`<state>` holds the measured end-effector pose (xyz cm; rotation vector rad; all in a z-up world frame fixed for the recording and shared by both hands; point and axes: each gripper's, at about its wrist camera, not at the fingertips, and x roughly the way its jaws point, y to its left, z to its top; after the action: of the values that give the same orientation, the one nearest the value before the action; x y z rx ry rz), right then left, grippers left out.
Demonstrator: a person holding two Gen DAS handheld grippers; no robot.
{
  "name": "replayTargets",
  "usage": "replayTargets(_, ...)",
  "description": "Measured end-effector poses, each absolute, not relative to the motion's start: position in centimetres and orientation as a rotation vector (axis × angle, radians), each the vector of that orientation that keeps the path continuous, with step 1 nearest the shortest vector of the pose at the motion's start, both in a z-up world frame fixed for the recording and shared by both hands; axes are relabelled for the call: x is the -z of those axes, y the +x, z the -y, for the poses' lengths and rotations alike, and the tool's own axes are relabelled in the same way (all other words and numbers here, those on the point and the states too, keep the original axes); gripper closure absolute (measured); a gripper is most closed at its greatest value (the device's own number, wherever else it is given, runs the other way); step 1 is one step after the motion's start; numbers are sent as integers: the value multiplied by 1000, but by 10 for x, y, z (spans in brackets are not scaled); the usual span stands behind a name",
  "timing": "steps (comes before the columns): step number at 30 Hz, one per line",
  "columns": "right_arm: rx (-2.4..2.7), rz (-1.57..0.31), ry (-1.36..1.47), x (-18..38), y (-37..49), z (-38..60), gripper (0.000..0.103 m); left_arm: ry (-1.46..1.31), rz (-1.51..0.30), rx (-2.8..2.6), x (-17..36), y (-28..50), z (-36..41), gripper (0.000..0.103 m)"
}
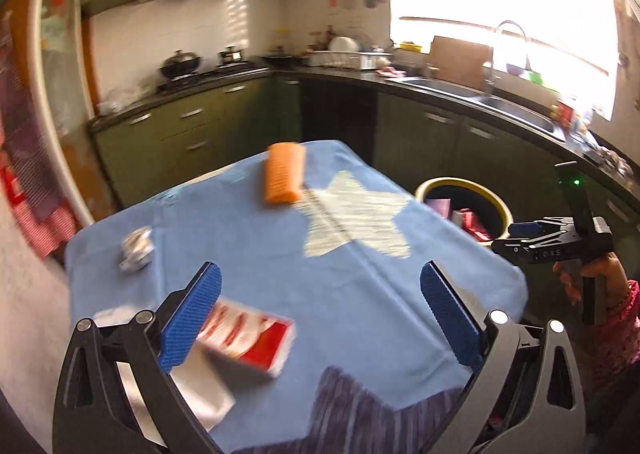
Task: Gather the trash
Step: 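Grasp the red-and-white milk carton with the right tool, then carry the milk carton over the bin and open the right tool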
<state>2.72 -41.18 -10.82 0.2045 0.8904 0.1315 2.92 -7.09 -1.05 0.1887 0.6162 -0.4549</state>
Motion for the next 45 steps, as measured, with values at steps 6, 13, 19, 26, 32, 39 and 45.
replayTargets(6,-414,-870,9,95,55,300,19,131,-641,282,22,17,-2,5)
replayTargets(13,-673,-830,-156,89,72,180,19,70,-641,159,22,10,-53,5)
replayTargets(19,-743,-841,-193,93,94,128,19,36,-647,148,26,10,-72,5)
replayTargets(26,-706,-915,-226,112,121,101,24,18,-655,154,33,10,-79,5)
replayTargets(32,-701,-958,-230,124,129,91,37,7,-665,156,37,12,-82,5)
replayTargets(39,-682,-967,-223,125,130,92,53,12,-677,167,41,14,-77,5)
replayTargets(45,-673,-935,-181,113,121,105,53,22,-678,179,41,16,-72,5)
